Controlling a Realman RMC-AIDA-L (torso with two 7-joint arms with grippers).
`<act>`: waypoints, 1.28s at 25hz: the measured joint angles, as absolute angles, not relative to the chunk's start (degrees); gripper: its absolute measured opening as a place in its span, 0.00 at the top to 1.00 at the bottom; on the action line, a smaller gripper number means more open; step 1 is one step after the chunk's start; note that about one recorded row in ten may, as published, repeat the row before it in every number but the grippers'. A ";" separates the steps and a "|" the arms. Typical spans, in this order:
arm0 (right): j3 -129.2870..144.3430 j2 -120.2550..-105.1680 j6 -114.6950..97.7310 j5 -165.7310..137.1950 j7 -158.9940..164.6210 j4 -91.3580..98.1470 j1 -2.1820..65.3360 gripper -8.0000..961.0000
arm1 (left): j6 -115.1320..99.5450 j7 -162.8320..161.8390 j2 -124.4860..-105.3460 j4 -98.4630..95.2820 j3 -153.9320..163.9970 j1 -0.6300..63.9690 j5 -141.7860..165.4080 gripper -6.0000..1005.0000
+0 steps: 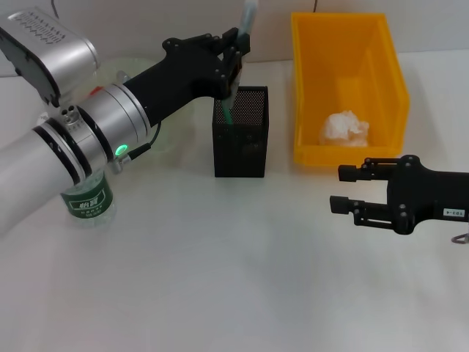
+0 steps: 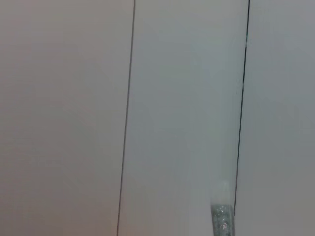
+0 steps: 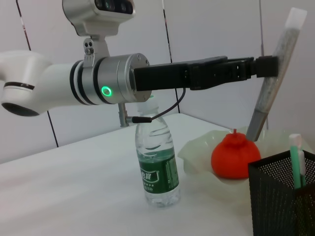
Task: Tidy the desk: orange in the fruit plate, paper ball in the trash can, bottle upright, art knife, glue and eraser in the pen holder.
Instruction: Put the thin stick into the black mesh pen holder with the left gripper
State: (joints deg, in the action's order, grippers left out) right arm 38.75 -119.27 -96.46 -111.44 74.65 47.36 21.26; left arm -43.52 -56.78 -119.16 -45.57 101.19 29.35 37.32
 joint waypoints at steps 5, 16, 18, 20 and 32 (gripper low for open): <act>38.56 -119.15 -96.21 -110.87 74.31 47.09 20.49 0.40 | -46.12 -51.68 -119.18 -41.80 102.60 30.74 30.49 0.87; 37.50 -119.09 -96.03 -110.82 74.24 46.65 19.86 0.40 | -46.87 -47.82 -119.18 -36.58 105.73 33.75 24.71 0.87; 37.51 -119.09 -96.02 -110.82 74.23 46.60 19.86 0.40 | -46.87 -47.82 -119.18 -36.58 105.73 33.75 24.71 0.87; 37.50 -119.09 -96.00 -110.82 74.23 46.46 19.86 0.40 | -46.57 -45.65 -119.18 -36.13 107.36 34.27 22.15 0.86; 37.72 -119.17 -95.88 -110.82 74.18 45.97 20.26 0.40 | -46.40 -38.96 -119.18 -32.08 113.35 37.45 12.05 0.86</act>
State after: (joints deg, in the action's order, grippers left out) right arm 37.72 -119.17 -95.88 -110.82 74.18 45.97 20.26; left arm -46.40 -38.96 -119.18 -32.08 113.35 37.45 12.05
